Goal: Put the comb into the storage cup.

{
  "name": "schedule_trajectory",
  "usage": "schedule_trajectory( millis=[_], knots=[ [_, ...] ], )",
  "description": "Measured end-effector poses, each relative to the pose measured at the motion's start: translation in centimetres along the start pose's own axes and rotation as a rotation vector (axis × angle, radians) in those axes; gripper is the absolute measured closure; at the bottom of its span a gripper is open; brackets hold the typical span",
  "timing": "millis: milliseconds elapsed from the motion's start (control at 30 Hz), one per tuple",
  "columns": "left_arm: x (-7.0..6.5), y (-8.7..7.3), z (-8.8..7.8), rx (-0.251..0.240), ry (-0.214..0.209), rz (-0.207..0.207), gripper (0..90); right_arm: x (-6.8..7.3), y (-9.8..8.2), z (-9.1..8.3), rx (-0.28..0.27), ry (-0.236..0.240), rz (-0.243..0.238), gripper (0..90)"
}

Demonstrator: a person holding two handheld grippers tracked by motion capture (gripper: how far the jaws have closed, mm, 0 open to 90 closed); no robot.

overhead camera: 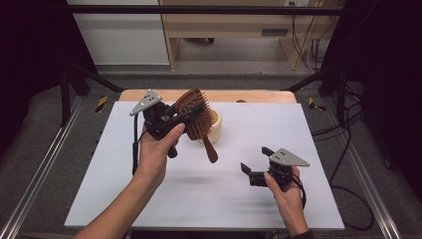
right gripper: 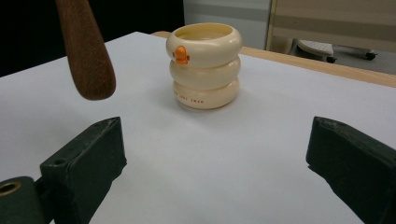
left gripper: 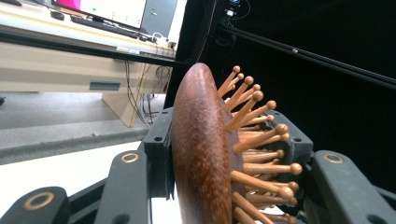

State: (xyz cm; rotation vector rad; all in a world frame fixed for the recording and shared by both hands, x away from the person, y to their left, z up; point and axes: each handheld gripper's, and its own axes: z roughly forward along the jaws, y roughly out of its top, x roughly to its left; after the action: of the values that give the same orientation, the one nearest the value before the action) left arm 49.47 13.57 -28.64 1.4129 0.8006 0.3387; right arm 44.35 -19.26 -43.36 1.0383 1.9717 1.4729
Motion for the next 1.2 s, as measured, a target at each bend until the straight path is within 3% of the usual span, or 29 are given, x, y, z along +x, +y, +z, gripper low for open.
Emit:
schedule_trajectory(
  millis=[533, 767, 1000, 1200],
  knots=[
    [1.1, 3.1, 3.0, -0.050, 0.053, 0.041, 50.5, -0.4, -0.3, 0.1, 0.008, 0.003, 0.012, 5.2],
    [1.6, 4.3, 4.3, -0.101, 0.060, 0.013, 50.5, -0.5, -0.3, 0.2, 0.013, 0.008, 0.008, 5.2],
    [2.4, 4.9, 5.3, -0.114, 0.111, 0.065, 50.4, -0.4, -0.3, 0.1, -0.002, 0.010, 0.013, 4.8],
    [3.6, 5.2, 5.6, -0.135, 0.157, 0.031, 50.5, -0.4, -0.3, 0.2, 0.000, 0.007, 0.003, 4.6]
  ],
)
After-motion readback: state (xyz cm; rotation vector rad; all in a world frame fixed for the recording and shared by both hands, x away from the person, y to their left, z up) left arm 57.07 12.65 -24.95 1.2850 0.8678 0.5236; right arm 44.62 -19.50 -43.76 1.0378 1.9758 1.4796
